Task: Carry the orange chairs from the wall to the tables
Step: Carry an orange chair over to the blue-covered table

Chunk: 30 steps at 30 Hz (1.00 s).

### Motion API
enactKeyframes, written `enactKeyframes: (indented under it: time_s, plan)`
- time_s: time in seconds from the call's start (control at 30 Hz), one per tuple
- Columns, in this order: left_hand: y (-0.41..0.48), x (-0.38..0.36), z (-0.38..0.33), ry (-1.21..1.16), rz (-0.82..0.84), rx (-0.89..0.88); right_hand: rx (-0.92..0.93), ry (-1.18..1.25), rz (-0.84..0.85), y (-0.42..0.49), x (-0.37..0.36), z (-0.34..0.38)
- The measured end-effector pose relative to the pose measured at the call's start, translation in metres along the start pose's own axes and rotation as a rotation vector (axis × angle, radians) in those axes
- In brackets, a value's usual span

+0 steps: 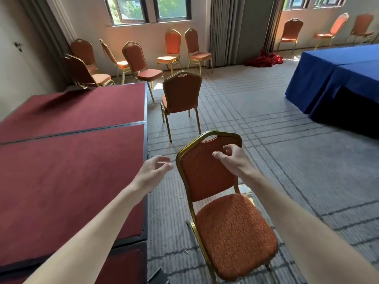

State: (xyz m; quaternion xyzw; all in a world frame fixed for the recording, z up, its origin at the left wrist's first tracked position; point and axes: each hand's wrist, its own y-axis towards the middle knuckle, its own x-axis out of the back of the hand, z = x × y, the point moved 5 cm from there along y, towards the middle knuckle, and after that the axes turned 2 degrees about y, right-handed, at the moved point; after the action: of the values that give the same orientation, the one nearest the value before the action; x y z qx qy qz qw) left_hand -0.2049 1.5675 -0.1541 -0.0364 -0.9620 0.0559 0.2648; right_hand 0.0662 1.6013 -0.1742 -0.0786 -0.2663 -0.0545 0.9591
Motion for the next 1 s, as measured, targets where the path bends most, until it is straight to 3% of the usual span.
enactKeyframes:
  time_s: [0.4,0.53,0.67,0.8,1.0]
  plan:
    - [0.225,-0.033,0.015,-0.005,0.16,0.015,-0.184,-0.116,0.071,0.163,-0.044,-0.038]
    - [0.313,-0.064,0.014,0.059,0.294,-0.022,-0.265,-0.037,0.033,0.232,-0.062,-0.054]
    - [0.372,-0.092,0.003,0.312,0.531,-0.171,-0.348,-0.008,0.078,0.269,-0.073,-0.045]
    - [0.418,-0.113,-0.014,0.45,0.724,-0.266,-0.437,0.055,0.044,0.289,-0.062,-0.054]
    - [0.457,-0.153,-0.019,0.417,0.732,-0.33,-0.484,0.133,-0.177,0.304,-0.056,-0.086]
